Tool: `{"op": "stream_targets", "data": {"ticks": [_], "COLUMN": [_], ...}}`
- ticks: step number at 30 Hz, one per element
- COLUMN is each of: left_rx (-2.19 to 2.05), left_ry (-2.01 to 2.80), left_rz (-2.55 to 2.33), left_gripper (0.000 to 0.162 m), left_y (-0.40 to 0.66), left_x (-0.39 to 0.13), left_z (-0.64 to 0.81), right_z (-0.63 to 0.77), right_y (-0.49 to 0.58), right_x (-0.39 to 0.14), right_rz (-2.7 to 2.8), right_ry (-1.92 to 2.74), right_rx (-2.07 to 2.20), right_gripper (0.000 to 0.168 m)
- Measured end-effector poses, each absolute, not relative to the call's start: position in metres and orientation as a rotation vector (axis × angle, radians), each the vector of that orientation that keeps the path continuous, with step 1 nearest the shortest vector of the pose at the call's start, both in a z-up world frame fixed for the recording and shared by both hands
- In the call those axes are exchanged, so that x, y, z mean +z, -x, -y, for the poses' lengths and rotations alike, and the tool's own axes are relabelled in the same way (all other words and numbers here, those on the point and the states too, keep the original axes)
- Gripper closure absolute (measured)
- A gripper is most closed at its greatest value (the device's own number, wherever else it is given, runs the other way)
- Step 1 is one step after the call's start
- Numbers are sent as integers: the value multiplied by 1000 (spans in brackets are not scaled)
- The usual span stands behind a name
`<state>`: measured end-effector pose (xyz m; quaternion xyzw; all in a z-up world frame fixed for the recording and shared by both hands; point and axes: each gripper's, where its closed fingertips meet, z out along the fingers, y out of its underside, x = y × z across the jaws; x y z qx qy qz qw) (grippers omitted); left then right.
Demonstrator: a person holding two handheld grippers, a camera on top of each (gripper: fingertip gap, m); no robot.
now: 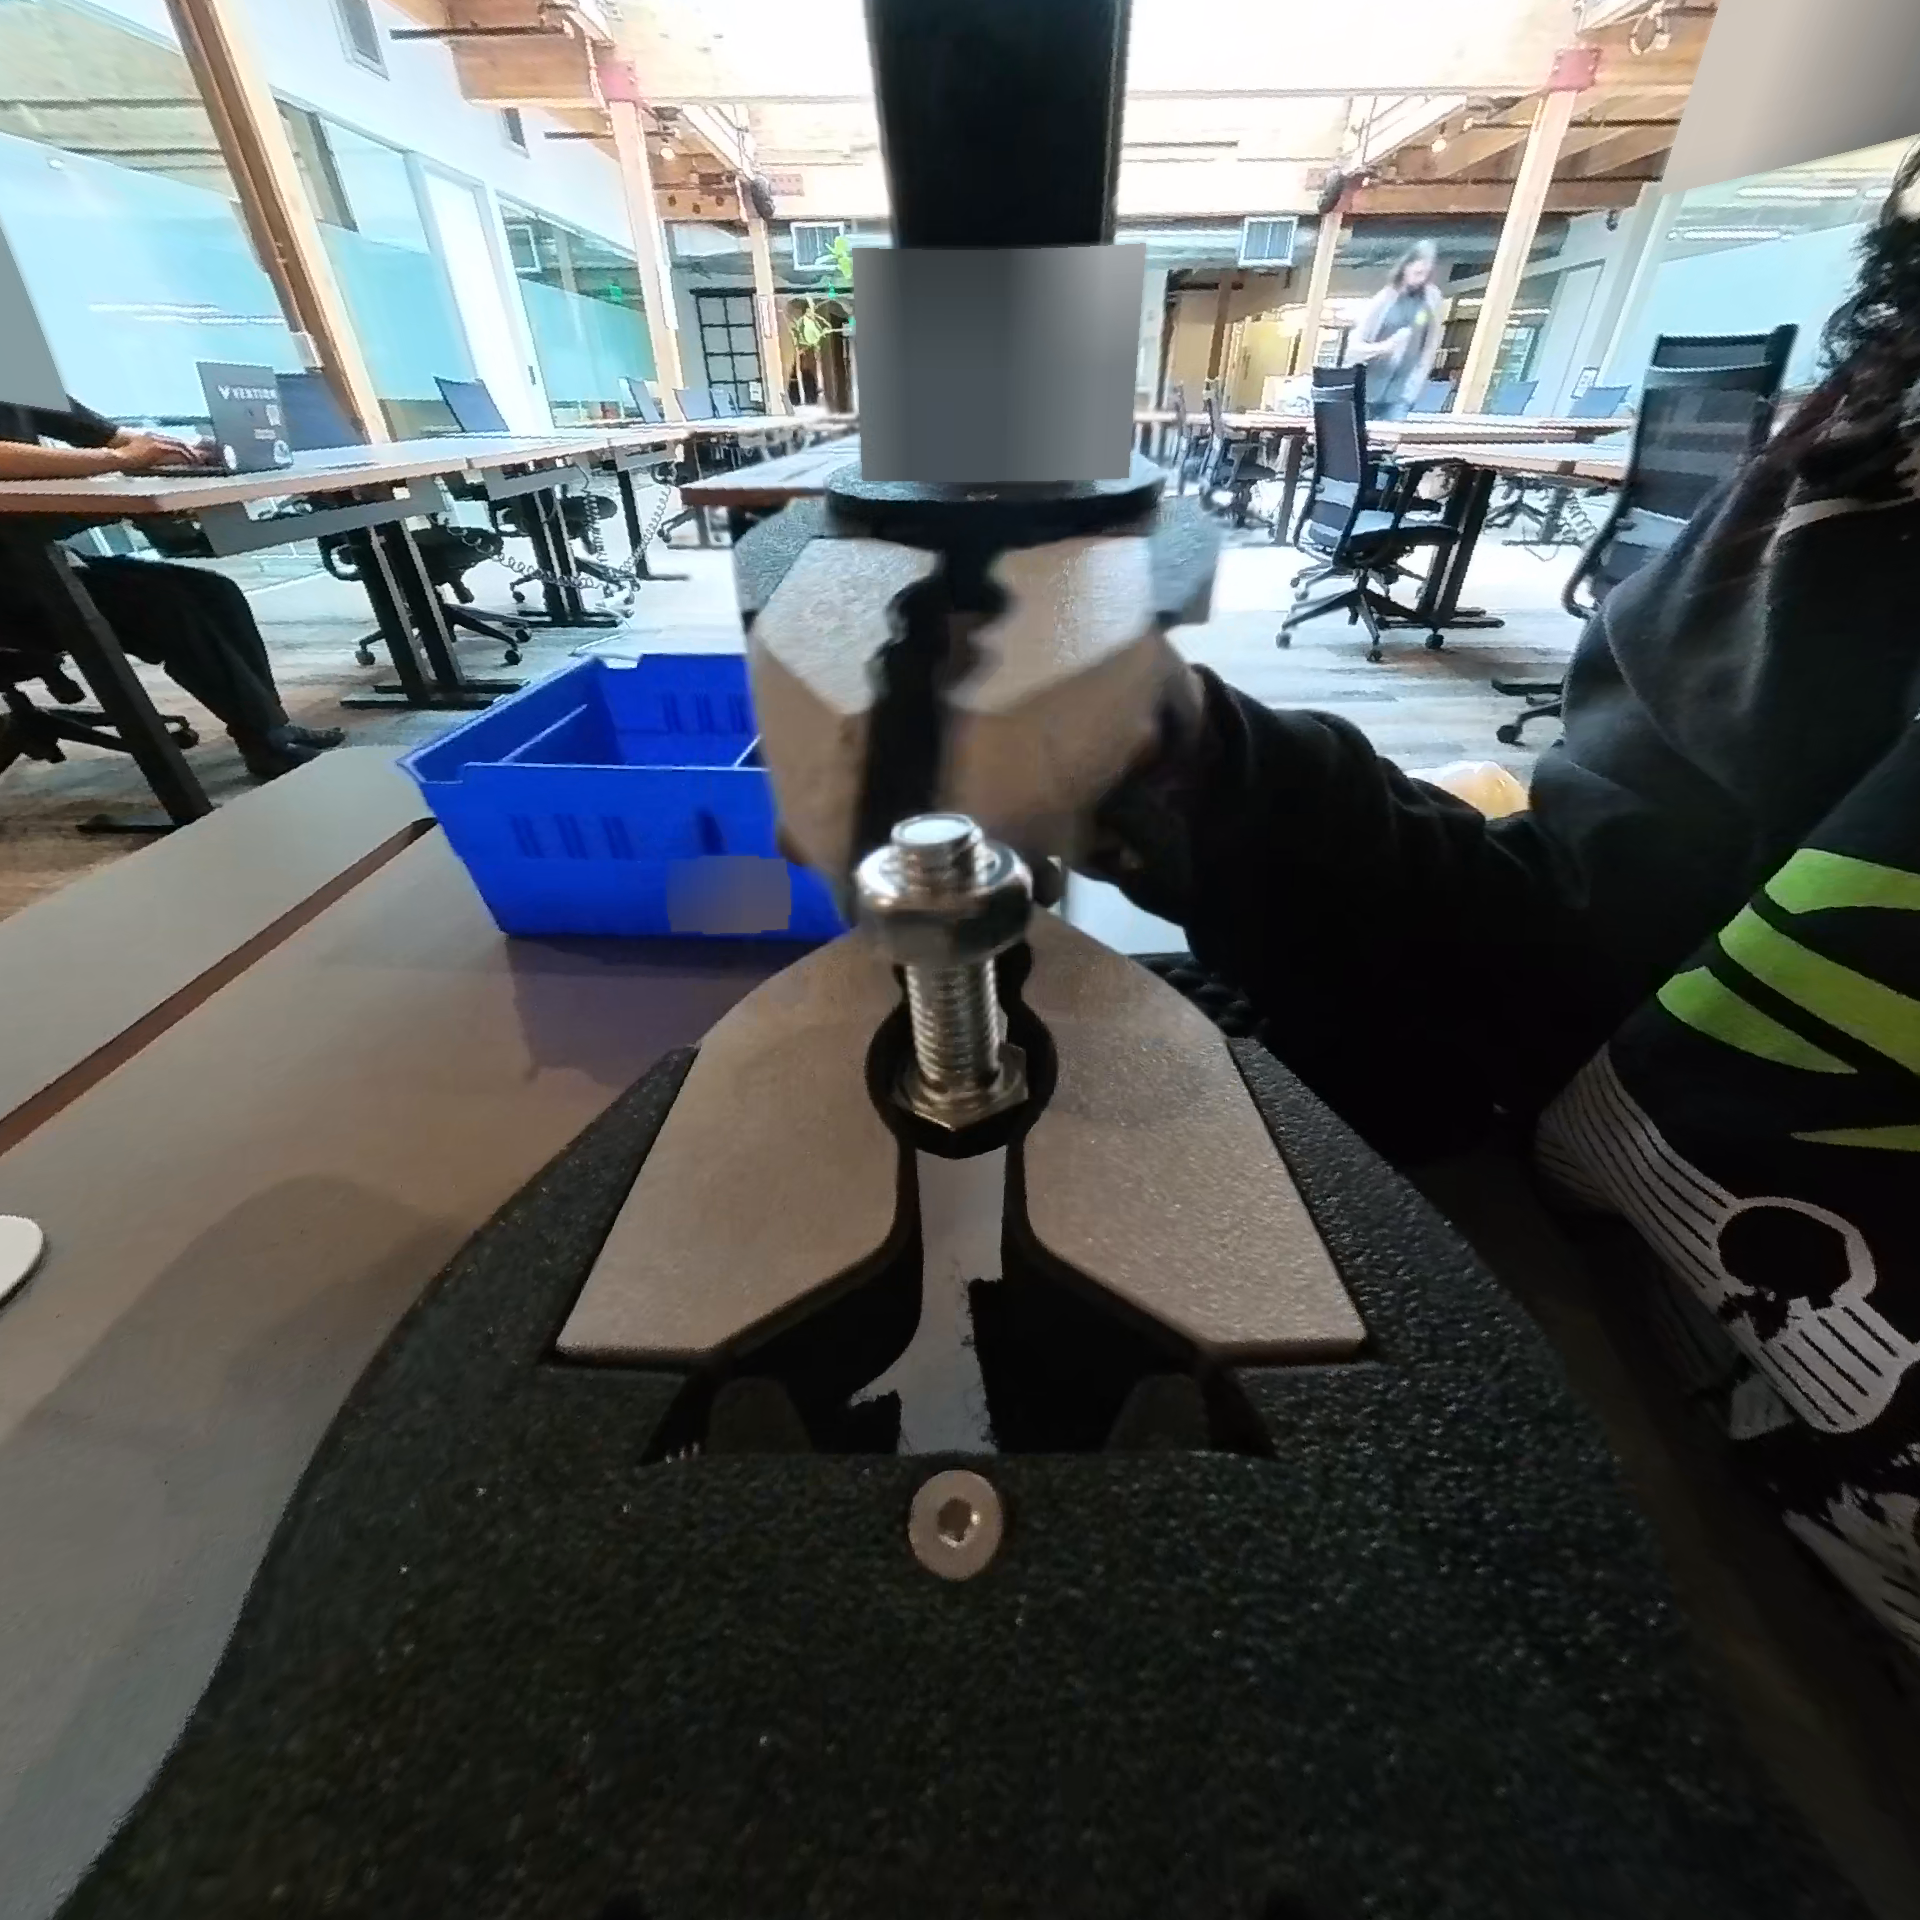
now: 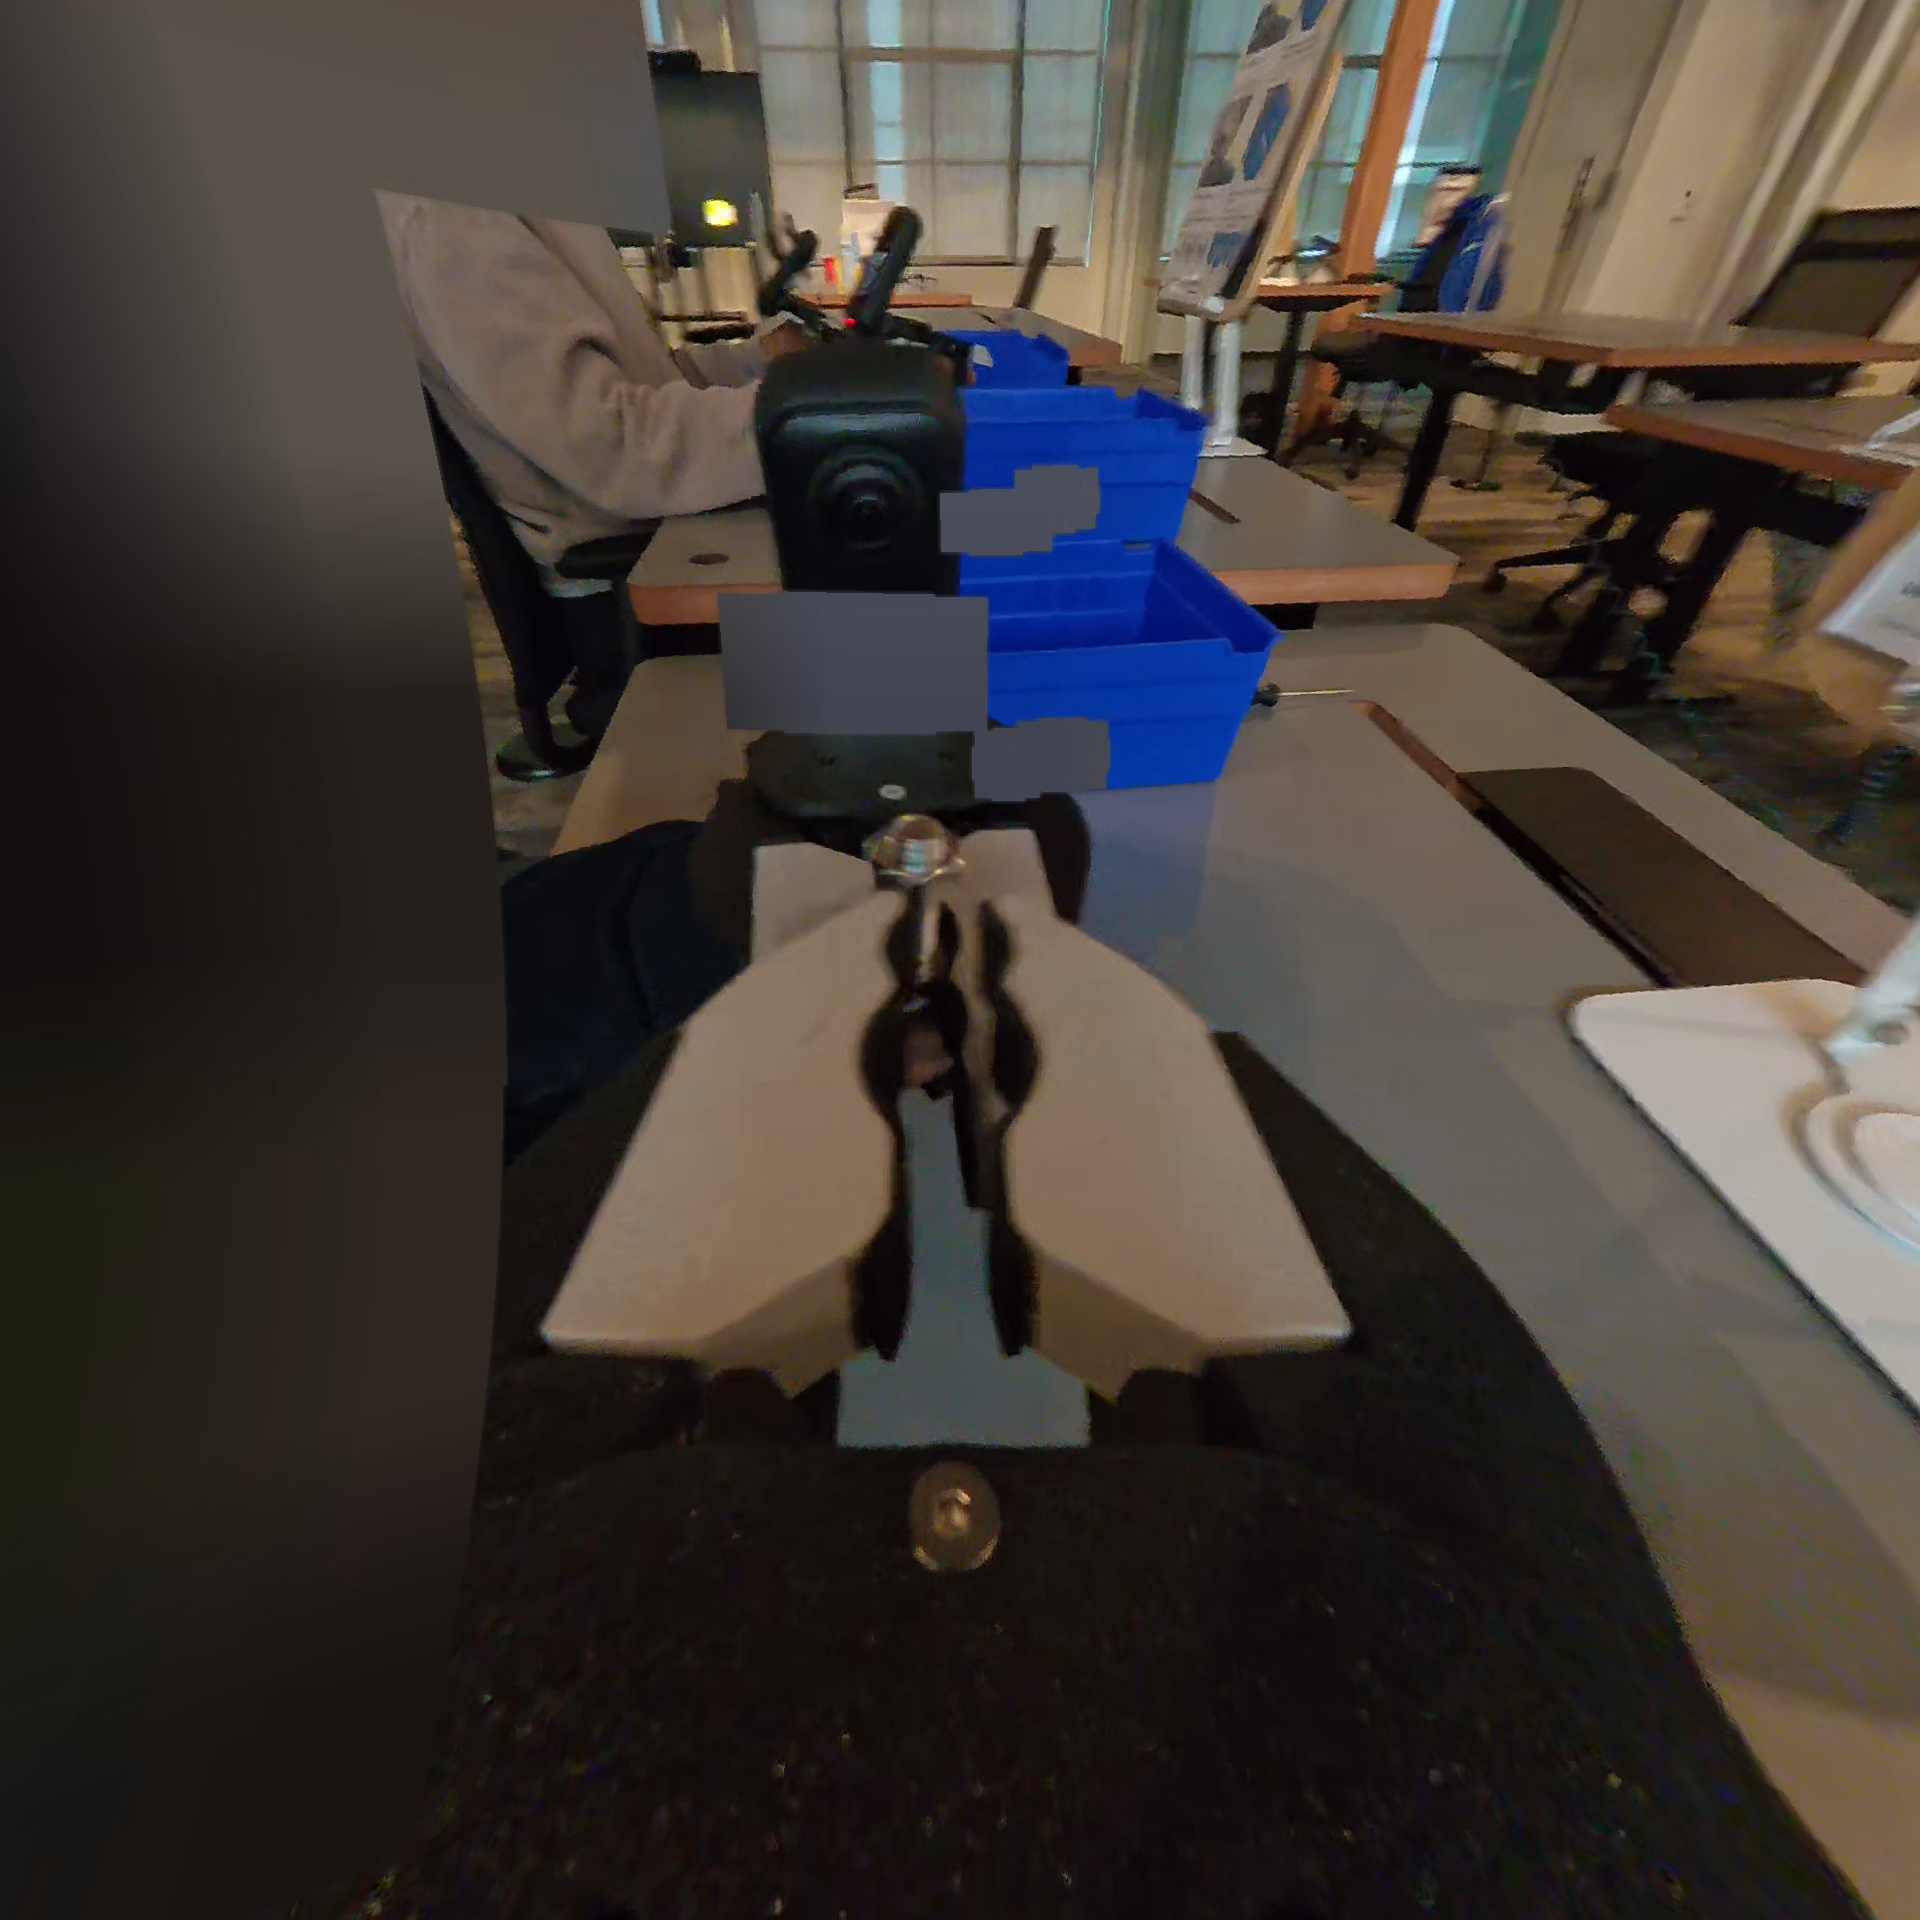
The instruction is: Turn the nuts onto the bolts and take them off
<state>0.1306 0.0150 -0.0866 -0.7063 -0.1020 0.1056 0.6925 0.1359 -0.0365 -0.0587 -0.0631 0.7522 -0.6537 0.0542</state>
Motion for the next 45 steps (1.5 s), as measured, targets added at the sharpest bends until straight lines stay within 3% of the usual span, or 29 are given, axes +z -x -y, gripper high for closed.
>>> {"op": "stream_targets", "data": {"ticks": [1, 5, 10, 13, 19, 23, 27, 30, 32, 42, 44, 45], "left_rx": [237, 237, 231, 234, 234, 234, 229, 231, 231, 227, 230, 231], "left_ry": [1572, 1579, 1590, 1598, 1596, 1576, 1589, 1595, 1598, 1596, 1587, 1586], "left_rz": [223, 221, 218, 218, 216, 217, 214, 214, 216, 216, 210, 208], "left_gripper": [150, 150, 153, 153, 148, 150, 150, 153, 153, 149, 150, 150], "left_y": [-131, -132, -132, -132, -132, -132, -133, -132, -132, -132, -133, -133], "left_x": [-85, -86, -89, -90, -90, -86, -89, -90, -90, -90, -88, -87], "left_z": [-14, -15, -18, -19, -18, -14, -17, -18, -18, -17, -16, -16], "right_z": [33, 27, 41, 48, 44, 27, 27, 38, 44, 38, 28, 24], "right_y": [-128, -127, -143, -144, -141, -123, -130, -138, -142, -139, -128, -124], "right_x": [-56, -50, -57, -58, -57, -53, -48, -57, -60, -55, -54, -51], "right_rz": [-2305, -2256, -2264, -2254, -2241, -2278, -2217, -2263, -2264, -2244, -2288, -2281], "right_ry": [157, 151, 229, 206, 193, 143, 176, 202, 203, 209, 178, 163], "right_rx": [-2031, -2058, -1995, -1995, -1992, -2060, -2069, -2000, -1984, -2003, -2047, -2074], "right_gripper": [168, 168, 130, 128, 142, 168, 160, 131, 126, 146, 168, 168]}}
